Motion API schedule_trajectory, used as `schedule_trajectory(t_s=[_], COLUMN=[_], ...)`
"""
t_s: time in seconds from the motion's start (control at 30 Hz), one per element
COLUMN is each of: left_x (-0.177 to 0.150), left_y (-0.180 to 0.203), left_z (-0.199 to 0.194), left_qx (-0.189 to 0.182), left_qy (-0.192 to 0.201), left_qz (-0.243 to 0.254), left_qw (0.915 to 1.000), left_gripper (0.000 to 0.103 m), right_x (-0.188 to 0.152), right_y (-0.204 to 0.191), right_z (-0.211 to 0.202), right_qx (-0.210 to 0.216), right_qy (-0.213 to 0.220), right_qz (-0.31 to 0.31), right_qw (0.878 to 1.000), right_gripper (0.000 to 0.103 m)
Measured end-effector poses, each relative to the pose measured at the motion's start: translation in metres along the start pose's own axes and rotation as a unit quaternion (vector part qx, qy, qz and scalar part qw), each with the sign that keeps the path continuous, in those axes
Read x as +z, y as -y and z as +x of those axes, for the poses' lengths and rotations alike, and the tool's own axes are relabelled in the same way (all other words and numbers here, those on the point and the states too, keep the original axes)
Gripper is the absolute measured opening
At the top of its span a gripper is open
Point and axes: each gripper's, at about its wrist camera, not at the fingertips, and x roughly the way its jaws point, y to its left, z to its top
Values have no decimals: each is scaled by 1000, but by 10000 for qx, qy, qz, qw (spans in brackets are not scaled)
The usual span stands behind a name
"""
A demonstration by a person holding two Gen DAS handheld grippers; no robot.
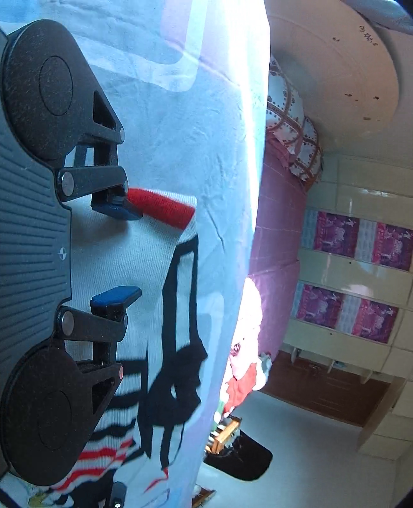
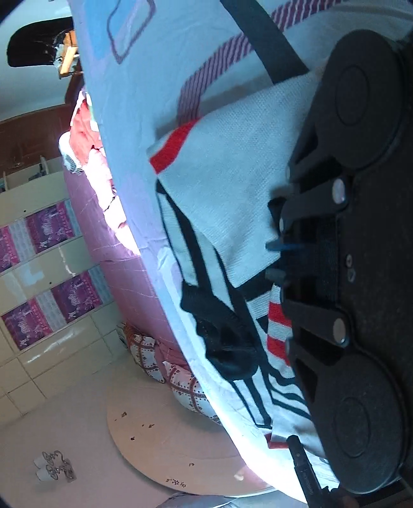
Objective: Fold small clothes
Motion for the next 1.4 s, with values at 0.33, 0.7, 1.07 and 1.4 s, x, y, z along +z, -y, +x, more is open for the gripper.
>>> schedule_trajectory(t_s=[0.33,0.7,1.07,1.4], left_x=[-53,-72,-75,-49], left_y=[42,13,8,31], left_z=[-74,-78,-74,-74], left_qx=[-28,-217,-248,-683], left_qy=[324,125,51,312], left_qz=[1336,1303,1204,587], left_qw=[9905,9912,9924,9955], left_gripper=[62,62,62,62], right_x=[-18,-23,-35,-30], right_y=[35,38,31,-10], right_z=[-46,-26,-31,-46], right_qx=[-175,324,-47,294], right_qy=[-150,-183,-220,137], right_qz=[562,856,282,-798], right_qw=[9982,9956,9993,9963], right_gripper=[35,21,5,20])
